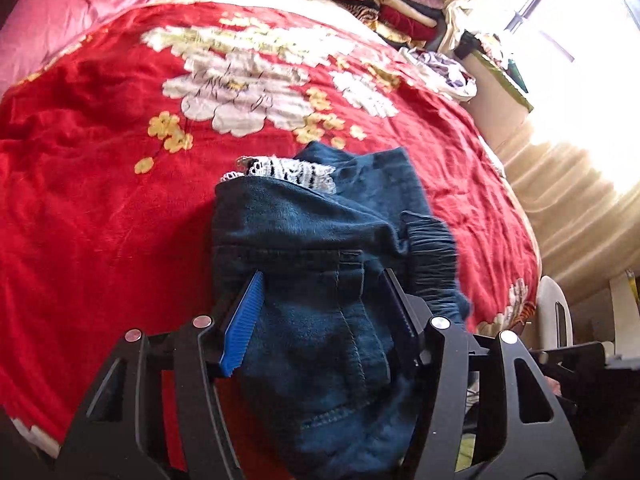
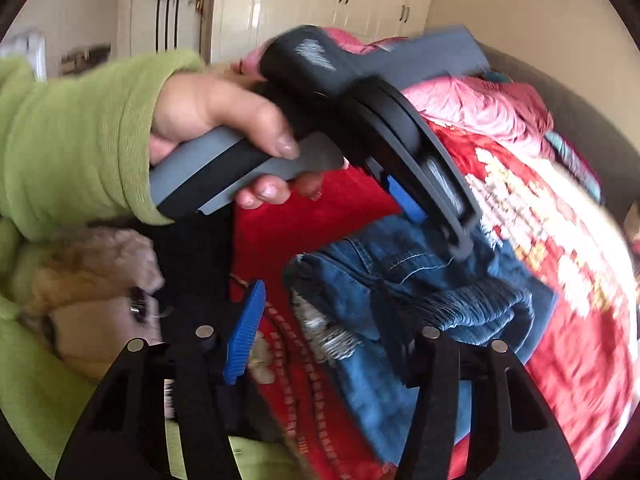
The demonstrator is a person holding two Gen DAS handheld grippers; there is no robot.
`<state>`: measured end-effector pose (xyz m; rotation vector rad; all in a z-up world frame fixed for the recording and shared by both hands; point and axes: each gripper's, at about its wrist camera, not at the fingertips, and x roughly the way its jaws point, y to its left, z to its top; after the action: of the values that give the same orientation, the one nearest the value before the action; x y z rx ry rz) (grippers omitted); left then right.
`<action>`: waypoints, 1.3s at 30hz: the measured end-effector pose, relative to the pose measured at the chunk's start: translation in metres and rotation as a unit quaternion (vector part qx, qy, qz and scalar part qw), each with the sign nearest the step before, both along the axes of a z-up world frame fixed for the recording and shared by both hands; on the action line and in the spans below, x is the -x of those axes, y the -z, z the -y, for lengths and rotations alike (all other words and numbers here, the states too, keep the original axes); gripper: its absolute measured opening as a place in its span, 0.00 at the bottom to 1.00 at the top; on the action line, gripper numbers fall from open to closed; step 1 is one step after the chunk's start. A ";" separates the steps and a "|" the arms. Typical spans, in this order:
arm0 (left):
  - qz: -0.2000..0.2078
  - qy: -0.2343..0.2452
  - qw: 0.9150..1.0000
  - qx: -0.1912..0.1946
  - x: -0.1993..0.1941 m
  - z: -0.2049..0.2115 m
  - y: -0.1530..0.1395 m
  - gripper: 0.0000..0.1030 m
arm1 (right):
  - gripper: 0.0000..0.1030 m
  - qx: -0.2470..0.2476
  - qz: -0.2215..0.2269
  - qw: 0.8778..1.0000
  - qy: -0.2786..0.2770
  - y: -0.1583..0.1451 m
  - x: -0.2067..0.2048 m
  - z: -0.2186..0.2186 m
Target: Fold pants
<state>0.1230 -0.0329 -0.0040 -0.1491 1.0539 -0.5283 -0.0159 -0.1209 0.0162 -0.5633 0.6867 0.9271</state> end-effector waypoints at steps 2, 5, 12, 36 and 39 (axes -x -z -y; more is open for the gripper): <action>-0.006 -0.003 1.000 0.004 -0.007 -0.004 0.006 0.49 | 0.51 0.016 0.013 1.000 -0.013 0.004 -0.002 -0.010; -0.011 -0.006 1.000 0.012 -0.013 -0.007 0.010 0.49 | 0.50 0.053 0.042 0.998 -0.017 0.012 -0.007 -0.023; -0.013 -0.008 0.999 0.031 -0.013 -0.013 0.012 0.49 | 0.06 0.091 -0.015 0.993 -0.070 0.024 -0.006 -0.026; 0.052 -0.063 0.996 0.031 0.031 -0.047 -0.019 0.70 | 0.30 -0.076 -0.073 0.988 0.113 -0.013 -0.032 0.056; 0.048 -0.047 0.998 0.007 0.036 -0.036 -0.009 0.70 | 0.30 -0.037 -0.099 0.983 0.149 0.007 -0.053 0.057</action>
<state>0.0866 0.0030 0.0050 -0.1822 0.9447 -0.4536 0.0367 -0.1776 0.0089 -0.2934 0.8863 0.7292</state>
